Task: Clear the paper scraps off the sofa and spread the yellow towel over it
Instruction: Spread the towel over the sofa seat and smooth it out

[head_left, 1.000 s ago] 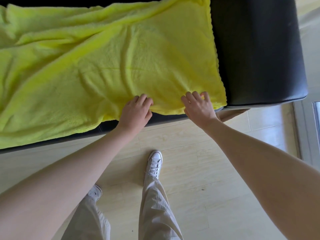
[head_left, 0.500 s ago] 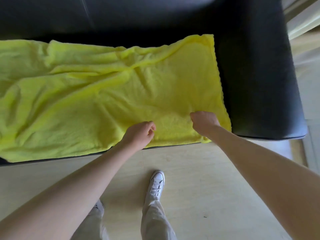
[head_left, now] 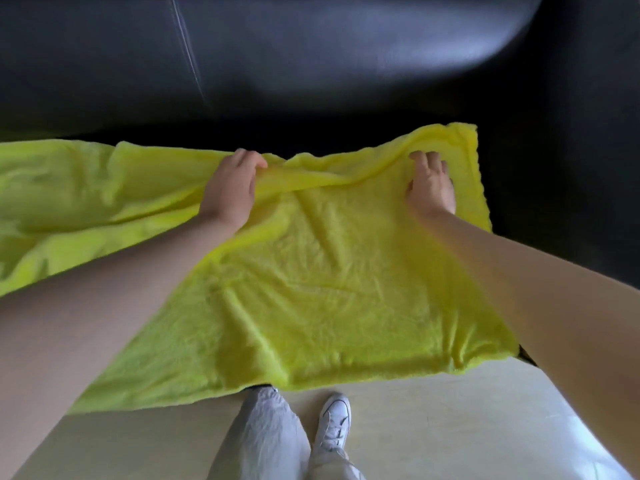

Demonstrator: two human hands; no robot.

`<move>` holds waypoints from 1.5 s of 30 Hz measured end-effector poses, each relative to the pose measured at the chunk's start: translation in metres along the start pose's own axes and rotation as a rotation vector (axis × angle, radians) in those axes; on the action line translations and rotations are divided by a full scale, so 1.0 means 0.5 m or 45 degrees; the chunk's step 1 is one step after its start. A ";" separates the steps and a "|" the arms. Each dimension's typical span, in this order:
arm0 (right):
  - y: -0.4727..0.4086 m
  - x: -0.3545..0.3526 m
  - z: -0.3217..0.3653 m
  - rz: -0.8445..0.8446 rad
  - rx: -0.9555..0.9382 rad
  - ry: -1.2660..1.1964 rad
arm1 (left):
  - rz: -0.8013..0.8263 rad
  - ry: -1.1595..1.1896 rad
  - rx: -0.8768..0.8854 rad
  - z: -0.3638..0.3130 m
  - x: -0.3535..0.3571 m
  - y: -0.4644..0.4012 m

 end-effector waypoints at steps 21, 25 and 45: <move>-0.131 0.023 -0.107 0.424 0.515 0.072 | -0.242 -0.125 -0.398 0.106 -0.018 -0.078; -0.112 0.007 -0.073 0.168 0.480 0.124 | -0.255 -0.125 -0.087 0.065 -0.016 -0.076; 0.112 0.101 -0.086 0.184 0.193 -0.011 | 0.446 0.145 -0.184 -0.064 0.056 -0.123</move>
Point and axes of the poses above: each hand's wrist, its own y-axis away from the middle knuckle, its own x-axis out of the palm, z = x × y, the point moved 2 cm from there along -y, towards the middle knuckle, and after that the axes turned 7 degrees about y, right-handed, at the moved point
